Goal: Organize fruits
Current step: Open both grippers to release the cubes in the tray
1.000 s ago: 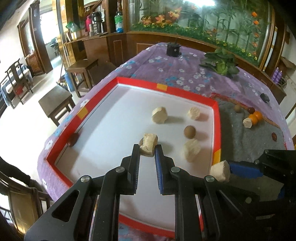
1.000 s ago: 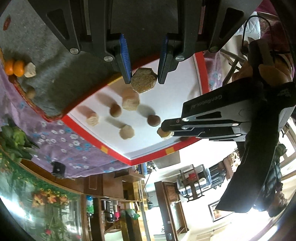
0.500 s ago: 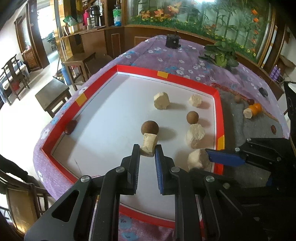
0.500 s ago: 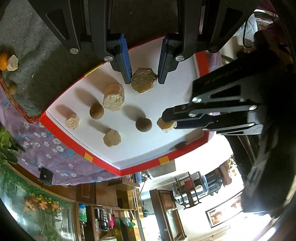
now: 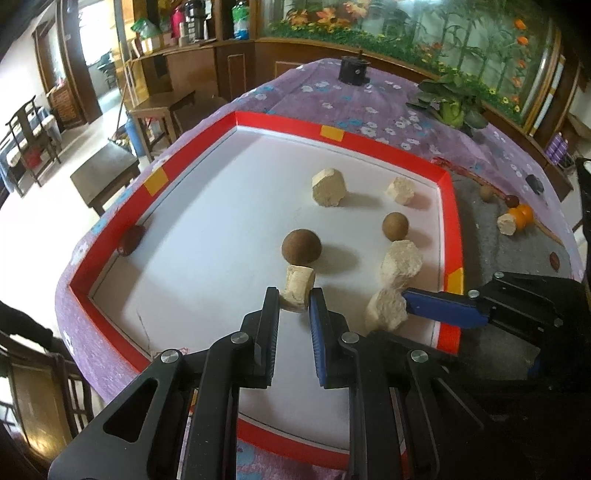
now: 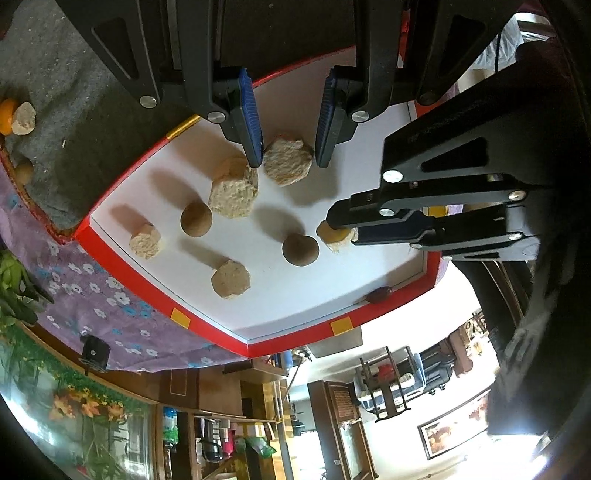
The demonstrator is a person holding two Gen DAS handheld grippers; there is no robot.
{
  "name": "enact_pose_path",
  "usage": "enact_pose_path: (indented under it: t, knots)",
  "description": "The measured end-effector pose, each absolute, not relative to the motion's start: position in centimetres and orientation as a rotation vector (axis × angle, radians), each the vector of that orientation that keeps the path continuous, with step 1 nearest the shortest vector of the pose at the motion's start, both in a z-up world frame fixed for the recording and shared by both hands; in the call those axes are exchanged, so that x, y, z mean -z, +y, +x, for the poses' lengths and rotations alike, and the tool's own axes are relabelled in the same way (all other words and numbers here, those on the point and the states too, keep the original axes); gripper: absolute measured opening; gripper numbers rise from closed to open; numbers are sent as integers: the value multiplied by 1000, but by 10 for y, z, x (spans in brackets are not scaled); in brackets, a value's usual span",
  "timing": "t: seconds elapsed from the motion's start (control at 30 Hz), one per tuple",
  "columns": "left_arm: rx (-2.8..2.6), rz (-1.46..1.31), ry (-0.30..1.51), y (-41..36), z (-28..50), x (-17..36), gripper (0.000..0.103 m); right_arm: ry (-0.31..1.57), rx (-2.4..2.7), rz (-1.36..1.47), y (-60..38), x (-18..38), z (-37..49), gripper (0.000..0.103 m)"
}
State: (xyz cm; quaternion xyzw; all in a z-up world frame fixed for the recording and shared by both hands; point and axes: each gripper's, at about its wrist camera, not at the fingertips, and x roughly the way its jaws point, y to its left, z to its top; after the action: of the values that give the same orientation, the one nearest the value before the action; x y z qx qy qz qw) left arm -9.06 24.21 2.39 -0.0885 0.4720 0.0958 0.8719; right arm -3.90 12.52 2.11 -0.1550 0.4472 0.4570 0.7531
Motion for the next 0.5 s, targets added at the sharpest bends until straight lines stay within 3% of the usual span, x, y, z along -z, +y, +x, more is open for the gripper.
enact_pose_path:
  t: [0.23,0.3,0.37,0.5]
  knots:
    - [-217,-185,985,242,-90,-25,15,956,-998,-320,115,-32,-43,33]
    - [-225,-189,976,242,-91,-29,22,939,-996,-303,108,-39,-45,34]
    - [-227,-190,957,241,-94,-34,42,924,-984,-289,99,-44,-46,39]
    - [-240,-177,909,234,-97,-48,47,908,-955,-257,80,-52,-45,42]
